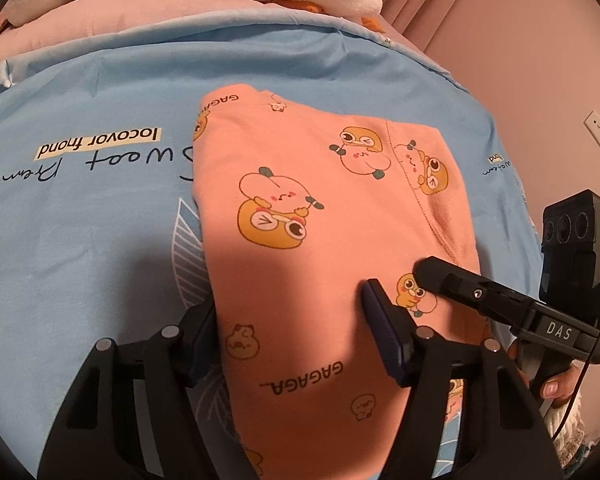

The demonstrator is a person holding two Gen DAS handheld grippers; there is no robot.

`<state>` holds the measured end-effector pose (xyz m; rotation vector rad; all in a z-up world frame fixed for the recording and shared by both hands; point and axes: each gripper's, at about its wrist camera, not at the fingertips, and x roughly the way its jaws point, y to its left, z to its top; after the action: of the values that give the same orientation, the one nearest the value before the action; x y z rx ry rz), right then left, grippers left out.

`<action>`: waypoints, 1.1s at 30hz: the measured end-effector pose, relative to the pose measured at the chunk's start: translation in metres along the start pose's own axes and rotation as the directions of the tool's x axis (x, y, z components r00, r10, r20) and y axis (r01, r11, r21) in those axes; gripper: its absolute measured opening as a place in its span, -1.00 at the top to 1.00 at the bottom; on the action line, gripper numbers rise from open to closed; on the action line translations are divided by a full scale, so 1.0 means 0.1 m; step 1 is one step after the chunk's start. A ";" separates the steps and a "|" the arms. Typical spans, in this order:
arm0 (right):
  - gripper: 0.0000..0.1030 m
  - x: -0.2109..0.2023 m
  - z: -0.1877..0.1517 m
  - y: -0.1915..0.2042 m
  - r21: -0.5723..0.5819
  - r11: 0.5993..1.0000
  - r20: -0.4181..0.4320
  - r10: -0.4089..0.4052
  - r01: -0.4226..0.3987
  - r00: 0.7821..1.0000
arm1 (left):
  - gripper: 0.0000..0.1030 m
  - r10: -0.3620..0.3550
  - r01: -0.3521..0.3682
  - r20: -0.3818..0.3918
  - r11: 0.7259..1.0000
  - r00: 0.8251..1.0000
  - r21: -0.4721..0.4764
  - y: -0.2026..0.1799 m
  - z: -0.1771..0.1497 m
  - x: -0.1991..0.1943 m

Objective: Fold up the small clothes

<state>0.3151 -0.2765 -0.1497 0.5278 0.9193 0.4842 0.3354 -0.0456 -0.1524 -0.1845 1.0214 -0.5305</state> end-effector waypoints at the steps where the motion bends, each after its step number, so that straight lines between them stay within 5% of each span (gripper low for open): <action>1: -0.08 -0.01 0.00 -0.01 0.001 1.000 0.000 0.002 -0.002 1.000 | -0.24 0.004 -0.004 0.001 1.000 1.000 0.001 0.00 0.00 0.00; 33: 0.15 0.01 -0.02 0.06 -0.088 0.992 0.031 -0.087 0.089 0.996 | -0.08 0.057 -0.057 0.017 0.998 0.998 0.021 -0.04 -0.02 0.00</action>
<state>0.3128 -0.2706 -0.1473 0.4097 0.8873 0.4350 0.3323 -0.0493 -0.1516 -0.1399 1.0016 -0.4876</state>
